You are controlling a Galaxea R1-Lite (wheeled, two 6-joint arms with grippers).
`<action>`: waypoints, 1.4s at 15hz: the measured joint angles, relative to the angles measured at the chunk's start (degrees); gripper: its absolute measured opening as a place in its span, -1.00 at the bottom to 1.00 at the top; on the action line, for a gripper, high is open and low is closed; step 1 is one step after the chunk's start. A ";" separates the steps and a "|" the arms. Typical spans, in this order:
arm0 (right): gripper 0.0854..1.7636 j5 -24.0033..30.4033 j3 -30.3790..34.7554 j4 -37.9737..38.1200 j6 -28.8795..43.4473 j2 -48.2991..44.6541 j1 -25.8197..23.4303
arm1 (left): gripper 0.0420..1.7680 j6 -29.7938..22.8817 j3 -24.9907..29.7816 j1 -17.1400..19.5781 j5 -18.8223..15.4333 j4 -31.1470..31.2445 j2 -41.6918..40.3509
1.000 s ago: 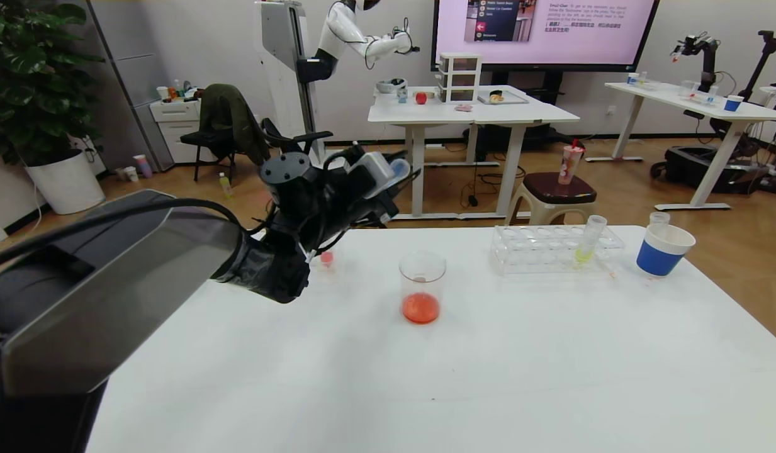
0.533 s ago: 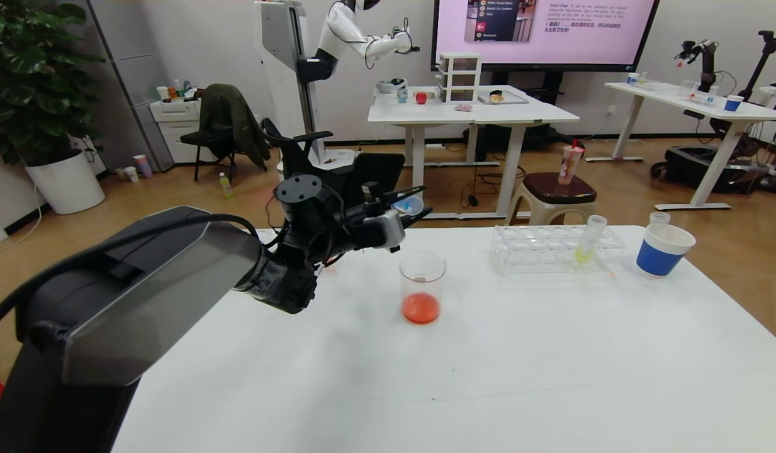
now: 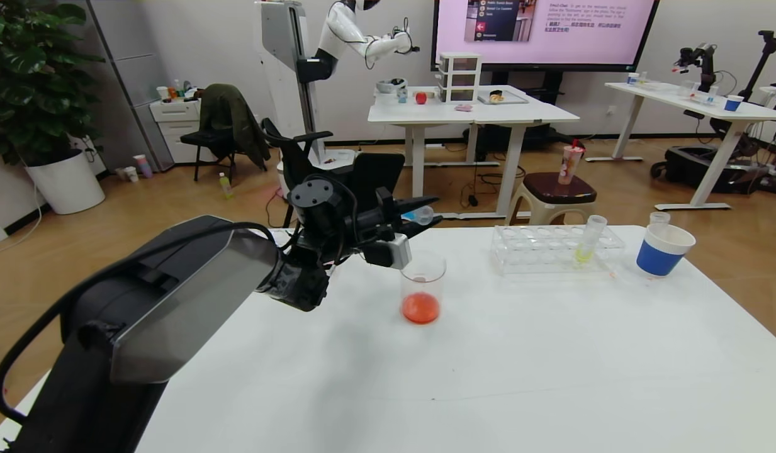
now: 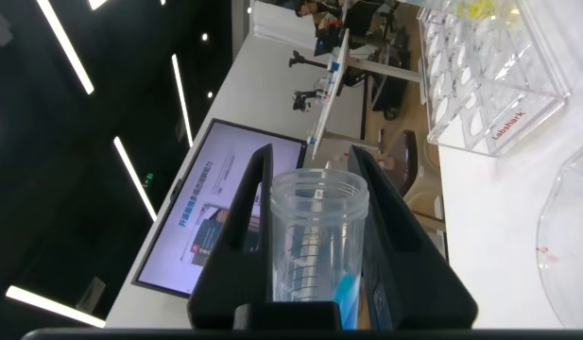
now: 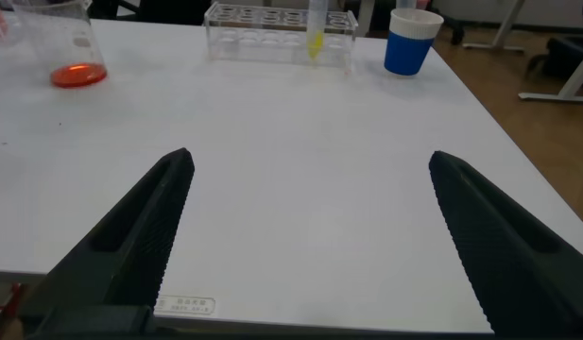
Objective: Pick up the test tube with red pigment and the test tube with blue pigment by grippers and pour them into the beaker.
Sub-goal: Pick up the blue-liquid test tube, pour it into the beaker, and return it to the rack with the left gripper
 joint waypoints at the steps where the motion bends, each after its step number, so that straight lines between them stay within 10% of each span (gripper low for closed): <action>1: 0.97 0.00 0.00 0.02 -0.02 0.00 0.00 | -0.43 1.00 0.02 0.00 -0.30 0.27 0.22; 21: 0.97 -0.02 0.00 0.02 0.00 0.00 0.00 | -0.43 19.71 2.35 1.18 -3.11 9.64 -1.84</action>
